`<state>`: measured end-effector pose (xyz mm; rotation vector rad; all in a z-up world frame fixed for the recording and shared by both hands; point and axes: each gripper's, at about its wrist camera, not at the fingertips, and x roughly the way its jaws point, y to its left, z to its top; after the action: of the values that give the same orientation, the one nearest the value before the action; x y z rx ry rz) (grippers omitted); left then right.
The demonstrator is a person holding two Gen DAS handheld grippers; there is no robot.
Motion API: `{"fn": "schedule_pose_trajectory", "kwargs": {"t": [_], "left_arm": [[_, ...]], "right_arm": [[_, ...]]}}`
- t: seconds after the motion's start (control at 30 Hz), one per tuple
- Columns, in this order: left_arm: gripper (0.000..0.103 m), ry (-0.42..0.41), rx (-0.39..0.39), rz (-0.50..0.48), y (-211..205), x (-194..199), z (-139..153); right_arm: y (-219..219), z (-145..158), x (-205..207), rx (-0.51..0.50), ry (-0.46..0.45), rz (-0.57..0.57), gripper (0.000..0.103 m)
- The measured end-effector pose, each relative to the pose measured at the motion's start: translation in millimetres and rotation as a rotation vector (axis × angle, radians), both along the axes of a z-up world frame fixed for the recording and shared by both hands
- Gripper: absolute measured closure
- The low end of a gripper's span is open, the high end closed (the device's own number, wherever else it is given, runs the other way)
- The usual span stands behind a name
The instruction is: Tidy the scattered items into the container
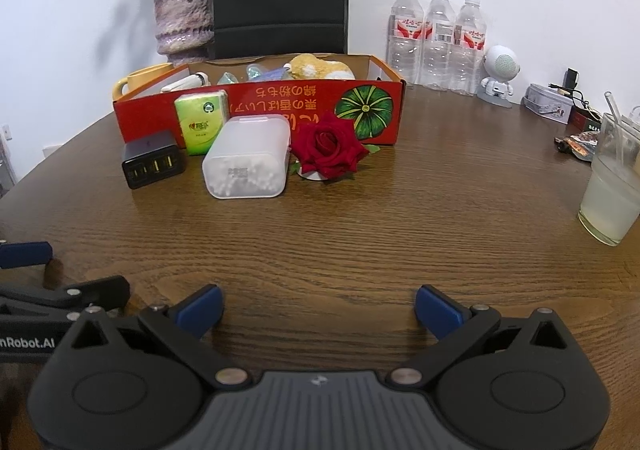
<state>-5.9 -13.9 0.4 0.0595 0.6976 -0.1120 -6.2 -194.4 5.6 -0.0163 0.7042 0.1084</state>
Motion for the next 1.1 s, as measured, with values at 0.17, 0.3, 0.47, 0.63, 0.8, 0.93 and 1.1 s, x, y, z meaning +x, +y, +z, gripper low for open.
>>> {"fn": "schedule_pose_trajectory", "kwargs": {"t": [0.17,0.3,0.47,0.63,0.8,0.93,1.1], "left_arm": [[0.000,0.000,0.000,0.000,0.0,0.4,-0.1],[0.000,-0.002,0.000,0.003,-0.5,0.9,0.2],[0.000,0.001,-0.041,-0.009,3.0,14.8,5.8],[0.000,-0.046,-0.060,-0.013,15.9,62.7,26.5],[0.000,0.006,-0.046,0.087,17.4,130.7,28.7],[0.016,0.033,-0.032,0.070,16.5,143.9,19.3],[0.022,0.026,-0.097,0.066,28.0,128.7,17.7]], "right_arm": [[-0.2,-0.3,1.4,0.001,0.000,0.000,0.000],[1.0,-0.4,3.2,0.001,0.000,-0.010,0.000],[-1.3,0.0,11.6,0.003,0.004,0.014,0.000],[4.3,11.3,36.2,0.064,0.034,0.083,0.014],[25.5,21.8,66.4,0.109,-0.032,0.171,0.019],[46.5,22.5,86.8,0.070,-0.041,0.197,0.023],[55.5,17.8,106.4,0.027,-0.056,0.174,0.041]]}}
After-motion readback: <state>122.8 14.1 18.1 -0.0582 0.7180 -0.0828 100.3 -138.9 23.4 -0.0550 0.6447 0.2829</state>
